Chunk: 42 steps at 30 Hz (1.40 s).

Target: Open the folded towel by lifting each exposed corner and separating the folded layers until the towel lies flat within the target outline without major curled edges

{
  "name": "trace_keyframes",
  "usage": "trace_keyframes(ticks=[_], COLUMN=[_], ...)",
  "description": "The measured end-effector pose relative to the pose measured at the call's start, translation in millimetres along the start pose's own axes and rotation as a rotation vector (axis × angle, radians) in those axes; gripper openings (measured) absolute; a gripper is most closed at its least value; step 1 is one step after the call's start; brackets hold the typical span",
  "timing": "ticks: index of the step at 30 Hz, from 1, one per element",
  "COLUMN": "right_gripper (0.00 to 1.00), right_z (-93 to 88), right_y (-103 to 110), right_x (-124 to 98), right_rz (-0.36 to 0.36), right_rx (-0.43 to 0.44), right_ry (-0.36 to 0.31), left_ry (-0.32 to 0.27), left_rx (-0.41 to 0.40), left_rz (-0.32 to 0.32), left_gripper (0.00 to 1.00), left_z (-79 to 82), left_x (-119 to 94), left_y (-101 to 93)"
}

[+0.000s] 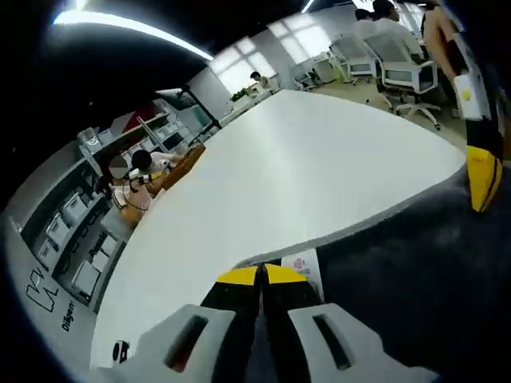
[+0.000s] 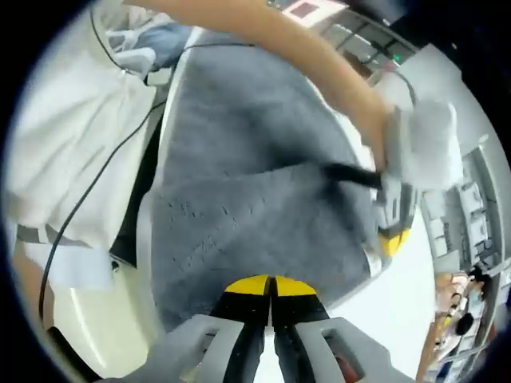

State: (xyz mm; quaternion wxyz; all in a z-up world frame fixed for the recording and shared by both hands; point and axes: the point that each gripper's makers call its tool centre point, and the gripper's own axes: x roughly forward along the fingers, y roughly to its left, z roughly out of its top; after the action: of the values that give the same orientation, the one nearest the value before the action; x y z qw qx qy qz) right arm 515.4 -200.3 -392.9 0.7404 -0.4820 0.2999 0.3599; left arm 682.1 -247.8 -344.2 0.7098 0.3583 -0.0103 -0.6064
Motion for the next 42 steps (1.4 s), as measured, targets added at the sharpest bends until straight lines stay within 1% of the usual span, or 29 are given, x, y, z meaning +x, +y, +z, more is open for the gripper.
trace_keyframes(ticks=[1, 2, 4, 5, 6, 9, 11, 12, 15, 16, 17, 18, 20, 21, 22, 23, 26, 27, 28, 31, 32, 33, 36, 37, 38, 41, 42], right_gripper=[0.0, 0.0, 0.0, 0.0, 0.0, 0.0, 0.0, 0.0, 0.0, 0.0, 0.0, 0.0, 0.0, 0.0, 0.0, 0.0, 0.0, 0.0, 0.0, 0.0, 0.0, 0.0, 0.0, 0.0, 0.0, 0.0, 0.0], right_z=[1.4, 10.9, 15.4, 13.3, 11.2, 8.4, 1.8, -1.1, -2.6, -6.6, -8.8, -11.7, -15.1, -16.6, -18.4, -20.3, -34.3, -36.3, -37.6, -39.9, -41.5, -45.6, -52.8, -56.8, -62.8, -71.6, -74.5], right_y=[1.2, 2.3, 3.5, 3.4, 3.3, 2.9, 3.0, 3.0, 3.1, 3.2, 2.0, 0.7, -0.1, 0.0, -0.7, -2.2, -8.2, -9.4, -9.5, -8.5, -7.5, -7.6, -8.3, -8.0, -7.8, -4.1, -4.1], right_x=[-0.1, -0.1, 0.3, 1.0, 1.6, 3.2, 5.1, 6.0, 6.3, 5.2, 3.5, 1.2, 0.8, 0.7, 0.6, -0.2, -1.4, -1.6, -2.8, -5.4, -7.2, -8.1, -11.5, -13.3, -17.9, -21.4, -25.4], right_rz=[-0.002, 0.011, 0.024, 0.027, 0.029, 0.029, 0.032, 0.039, 0.043, 0.044, 0.037, 0.03, 0.026, 0.024, 0.021, 0.02, -0.006, -0.011, -0.008, -0.005, -0.003, -0.011, -0.023, -0.027, -0.036, -0.034, -0.042], right_rx=[-0.001, 0.01, 0.025, 0.027, 0.029, 0.03, 0.039, 0.045, 0.07, 0.09, 0.101, 0.105, 0.113, 0.115, 0.117, 0.135, 0.172, 0.187, 0.23, 0.237, 0.261, 0.261, 0.306, 0.311, 0.337, 0.386, 0.404], right_ry=[-0.004, -0.066, -0.107, -0.103, -0.099, -0.091, -0.076, -0.098, -0.108, -0.1, -0.098, -0.088, -0.078, -0.078, -0.089, -0.111, -0.101, -0.107, -0.121, -0.127, -0.137, -0.133, -0.129, -0.125, -0.136, -0.126, -0.142], left_ry=[0.021, 0.074, 0.073, 0.075, 0.095, 0.108, 0.145, 0.167, 0.165, 0.138, 0.136, 0.139, 0.137, 0.134, 0.133, 0.131, 0.14, 0.137, 0.13, 0.122, 0.118, 0.115, 0.118, 0.118, 0.113, 0.114, 0.115], left_rx=[0.015, 0.056, 0.043, 0.03, -0.014, -0.011, 0.014, 0.022, 0.015, -0.002, -0.022, -0.043, -0.029, 0.012, 0.033, 0.028, 0.024, 0.022, 0.005, -0.032, -0.032, -0.033, -0.011, 0.004, 0.02, -0.006, -0.032], left_rz=[-0.015, -0.023, -0.023, -0.025, -0.019, -0.018, -0.007, -0.021, -0.028, -0.029, -0.044, -0.04, -0.04, -0.039, -0.035, -0.037, -0.017, -0.014, -0.009, -0.006, -0.002, 0.003, 0.009, 0.012, 0.008, 0.001, 0.007], left_gripper=[0.01, 0.01, 0.01, 0.01, 0.01, 0.01, 0.01, 0.01, 0.01, 0.01, 0.01, 0.01, 0.01, 0.01, 0.01, 0.01, 0.01, 0.01, 0.01, 0.01, 0.01, 0.01, 0.01, 0.01, 0.01, 0.01, 0.01], left_z=[-2.6, -9.1, -9.0, -9.8, -15.4, -18.9, -28.4, -35.1, -36.2, -32.3, -31.7, -33.2, -34.8, -35.8, -37.5, -38.1, -40.9, -41.3, -41.3, -40.9, -40.8, -40.9, -39.7, -39.3, -38.8, -38.2, -38.1], left_x=[6.6, 17.8, 28.3, 32.3, 40.5, 45.0, 52.9, 59.7, 62.5, 63.6, 64.3, 65.5, 66.6, 67.4, 68.6, 70.3, 74.9, 76.5, 78.7, 80.1, 81.0, 83.0, 87.2, 90.8, 94.1, 98.3, 102.1], left_y=[-3.1, -4.1, -3.8, -3.0, -0.3, 1.5, 6.2, 7.0, 6.8, 7.7, 7.7, 11.7, 14.1, 16.9, 19.6, 21.8, 29.3, 31.3, 33.9, 35.7, 36.3, 37.6, 40.8, 43.2, 44.9, 49.1, 52.3])
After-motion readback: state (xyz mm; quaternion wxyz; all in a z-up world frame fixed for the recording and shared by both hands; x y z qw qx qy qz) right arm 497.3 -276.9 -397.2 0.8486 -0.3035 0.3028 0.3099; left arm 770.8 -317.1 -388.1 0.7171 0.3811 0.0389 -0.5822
